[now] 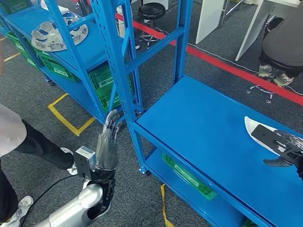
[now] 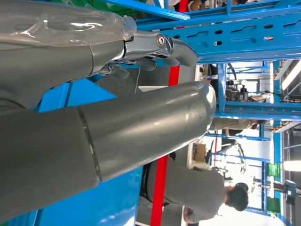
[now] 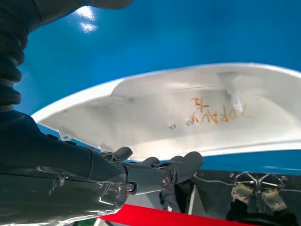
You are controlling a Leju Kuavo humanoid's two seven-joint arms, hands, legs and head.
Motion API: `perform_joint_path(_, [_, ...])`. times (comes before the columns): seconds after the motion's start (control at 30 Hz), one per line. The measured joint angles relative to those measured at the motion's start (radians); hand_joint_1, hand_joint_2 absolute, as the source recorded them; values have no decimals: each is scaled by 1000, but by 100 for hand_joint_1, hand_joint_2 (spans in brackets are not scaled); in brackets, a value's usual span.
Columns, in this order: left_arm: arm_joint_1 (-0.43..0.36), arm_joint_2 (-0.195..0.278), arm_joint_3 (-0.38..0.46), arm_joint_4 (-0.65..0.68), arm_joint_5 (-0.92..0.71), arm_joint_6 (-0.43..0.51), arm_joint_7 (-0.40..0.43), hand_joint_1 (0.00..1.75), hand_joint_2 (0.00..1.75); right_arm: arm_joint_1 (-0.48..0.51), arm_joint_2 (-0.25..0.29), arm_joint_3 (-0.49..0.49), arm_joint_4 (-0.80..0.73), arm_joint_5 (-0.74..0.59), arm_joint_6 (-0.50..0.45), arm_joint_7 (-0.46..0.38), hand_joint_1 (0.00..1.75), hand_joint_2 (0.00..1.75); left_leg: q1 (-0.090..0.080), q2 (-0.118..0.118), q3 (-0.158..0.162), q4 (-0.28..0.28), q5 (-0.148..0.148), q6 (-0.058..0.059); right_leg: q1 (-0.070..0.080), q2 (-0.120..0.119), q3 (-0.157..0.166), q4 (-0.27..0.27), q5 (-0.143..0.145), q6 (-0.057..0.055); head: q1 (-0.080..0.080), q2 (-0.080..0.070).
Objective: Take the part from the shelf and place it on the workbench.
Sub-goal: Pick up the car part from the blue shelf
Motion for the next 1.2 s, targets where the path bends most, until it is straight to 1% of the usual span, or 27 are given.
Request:
perform_joint_path(0.63, [-9,1,0,0,20,8,-8,0,0,4,-10,32,92,-16,-11,-36,0,175,0,0,0,0,0,0,0,0,0,0,0,0,0,0])
perform_joint_path(0.9, [-9,4,0,0,24,17,-9,0,0,2,-10,33,147,-2,-8,-91,0,175,0,0,0,0,0,0,0,0,0,0,0,0,0,0])
perform_joint_path(1.2, [-9,5,0,0,25,18,-9,0,0,1,-10,34,187,-1,-8,-97,0,175,0,0,0,0,0,0,0,0,0,0,0,0,0,0])
